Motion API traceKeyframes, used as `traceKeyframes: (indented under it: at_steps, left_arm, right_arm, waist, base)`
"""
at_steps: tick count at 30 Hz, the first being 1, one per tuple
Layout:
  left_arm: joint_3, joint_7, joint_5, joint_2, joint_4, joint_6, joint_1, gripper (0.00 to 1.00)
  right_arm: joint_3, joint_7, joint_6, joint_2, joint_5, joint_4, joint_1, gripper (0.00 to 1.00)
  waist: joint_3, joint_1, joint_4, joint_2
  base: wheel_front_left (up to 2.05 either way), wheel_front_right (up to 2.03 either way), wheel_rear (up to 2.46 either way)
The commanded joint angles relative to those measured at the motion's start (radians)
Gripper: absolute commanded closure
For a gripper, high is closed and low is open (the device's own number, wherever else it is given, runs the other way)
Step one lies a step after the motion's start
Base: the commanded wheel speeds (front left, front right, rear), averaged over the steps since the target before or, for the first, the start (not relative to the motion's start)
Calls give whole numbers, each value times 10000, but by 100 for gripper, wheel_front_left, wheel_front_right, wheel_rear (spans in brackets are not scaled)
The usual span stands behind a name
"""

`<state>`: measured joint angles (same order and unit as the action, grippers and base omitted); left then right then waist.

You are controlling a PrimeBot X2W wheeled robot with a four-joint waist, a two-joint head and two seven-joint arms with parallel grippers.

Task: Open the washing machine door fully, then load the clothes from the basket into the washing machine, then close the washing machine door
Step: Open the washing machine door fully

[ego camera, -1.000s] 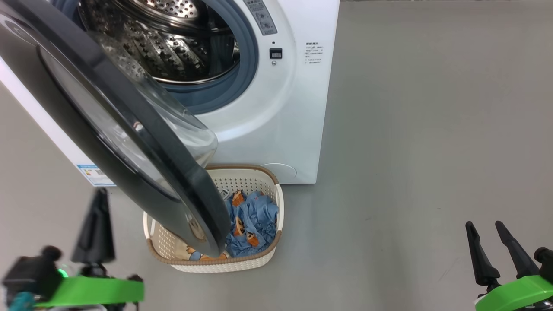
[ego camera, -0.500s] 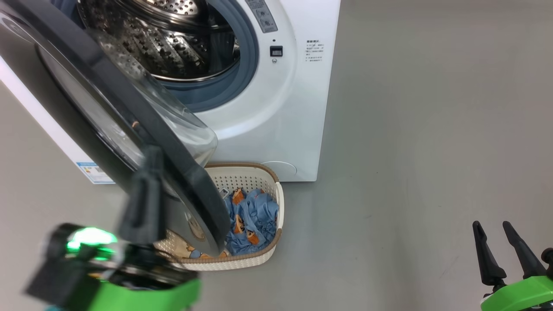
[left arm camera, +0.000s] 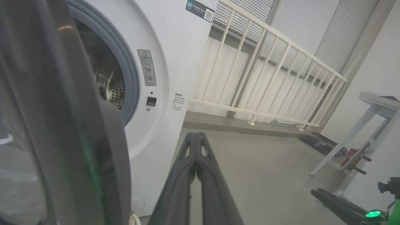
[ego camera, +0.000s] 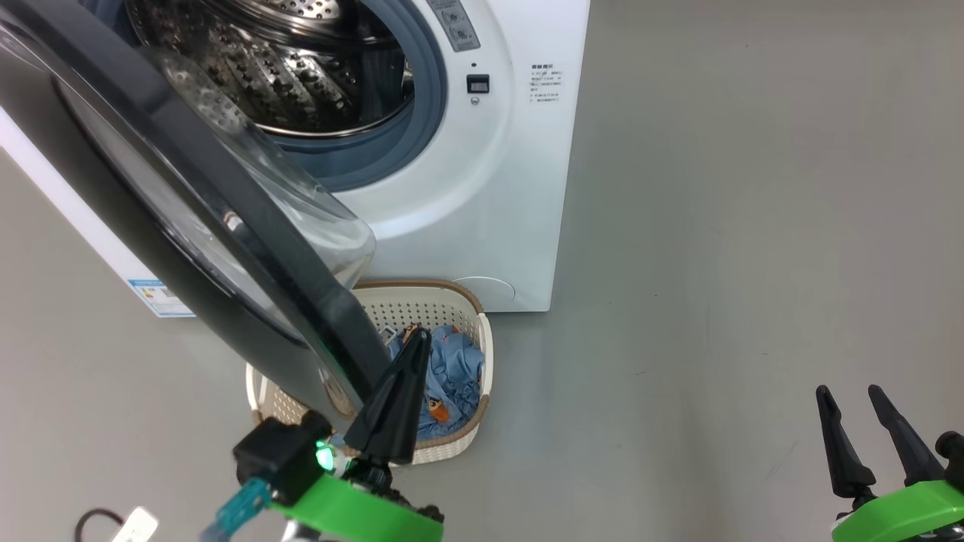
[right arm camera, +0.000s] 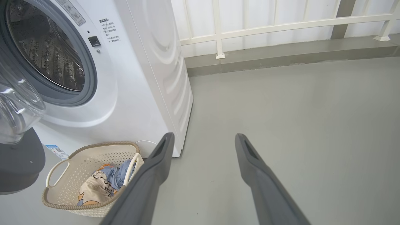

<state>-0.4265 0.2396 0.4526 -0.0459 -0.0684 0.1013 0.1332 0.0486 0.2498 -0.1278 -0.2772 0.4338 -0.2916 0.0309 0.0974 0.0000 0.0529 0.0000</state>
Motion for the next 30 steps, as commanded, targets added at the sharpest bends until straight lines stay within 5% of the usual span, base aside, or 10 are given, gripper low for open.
traceKeyframes:
  at_steps: [1,11,30]
  left_arm:
    - [246,126,73,-44,209,-19,567,100]
    - [292,216,404,-44,2263,26,1302,100]
    - [905,221,313,-43,2936,124,1209,100]
  right_arm:
    - [-215,120,-29,-189,25,253,104,0]
    - [-252,120,-29,-157,50,268,144,0]
    - [-252,120,-29,-164,24,340,42,0]
  waist:
    - [3,0,13,0]
    - [-26,0,0,0]
    - [-159,0,155,0]
  base:
    - [0,0,0]
    - [0,0,0]
    - [0,0,0]
